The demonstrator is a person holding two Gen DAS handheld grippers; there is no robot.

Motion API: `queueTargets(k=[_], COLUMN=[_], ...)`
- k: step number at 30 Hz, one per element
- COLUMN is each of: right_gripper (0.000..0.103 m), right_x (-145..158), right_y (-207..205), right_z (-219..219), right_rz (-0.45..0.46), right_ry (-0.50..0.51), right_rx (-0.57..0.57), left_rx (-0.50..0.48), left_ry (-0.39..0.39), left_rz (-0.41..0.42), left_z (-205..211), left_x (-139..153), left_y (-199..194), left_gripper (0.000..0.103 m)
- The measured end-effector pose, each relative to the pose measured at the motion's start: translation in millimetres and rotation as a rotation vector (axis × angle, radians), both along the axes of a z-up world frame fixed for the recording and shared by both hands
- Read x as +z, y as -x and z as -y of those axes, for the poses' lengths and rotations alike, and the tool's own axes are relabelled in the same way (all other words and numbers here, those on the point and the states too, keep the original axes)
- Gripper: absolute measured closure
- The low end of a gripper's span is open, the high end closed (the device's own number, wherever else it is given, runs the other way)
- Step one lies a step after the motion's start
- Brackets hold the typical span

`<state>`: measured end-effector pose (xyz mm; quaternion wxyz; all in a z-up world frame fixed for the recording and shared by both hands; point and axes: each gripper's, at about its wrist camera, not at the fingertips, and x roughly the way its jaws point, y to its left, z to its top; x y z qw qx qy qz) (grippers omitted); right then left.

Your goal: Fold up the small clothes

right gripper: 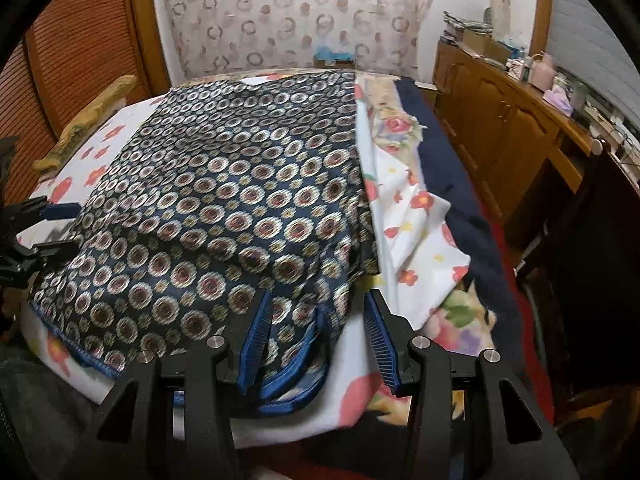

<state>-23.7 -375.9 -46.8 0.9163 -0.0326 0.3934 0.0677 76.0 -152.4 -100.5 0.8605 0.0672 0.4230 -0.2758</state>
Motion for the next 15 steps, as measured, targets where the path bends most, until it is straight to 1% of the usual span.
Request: queueTargets(k=[4,5,7,8,10,11,13,15], right_gripper=[0.054,0.054,0.054,0.054,0.055,0.055,0.056,0.056], right_x=[0.0,0.3,-0.2,-0.4,1.0,1.0,1.0,0.7], right_y=[3.6,4.7,5.8,7.1,3.4,2.6,0.9,-0.6], right_z=[-3.4,-1.1,-0.2,-0.2,-2.7,-3.3,-6.3,-10.9], right_rz=[-0.013,-0.018,-0.022,-0.021,-0.023,-0.024,-0.030,-0.038], right_ry=[0.023,0.013,0.007,0.012,0.021,0.020,0.027,0.039], right_rx=[0.045,0.045,0.046,0.050,0.056,0.059,0.063,0.073], left_rx=[-0.019,-0.022,-0.029,-0.034,-0.052,-0.059,-0.070,-0.080], left_ry=[-0.004,-0.003,0.007,0.018,0.052,0.061,0.061,0.076], left_rz=[-0.004,-0.004,-0.008,-0.015,-0.038,-0.046,-0.053,-0.070], left_z=[-1.8,-2.2,-4.2,-5.3,-7.1,-7.7,-7.4,-8.3], left_x=[0.7,0.8,1.8,2.4,3.2,3.3,3.6,3.3], left_y=[6.6,7.7,10.5,11.9,14.6,16.2,18.8,20.3], left_gripper=[0.024,0.026,0.040,0.043,0.053,0.055,0.063,0.068])
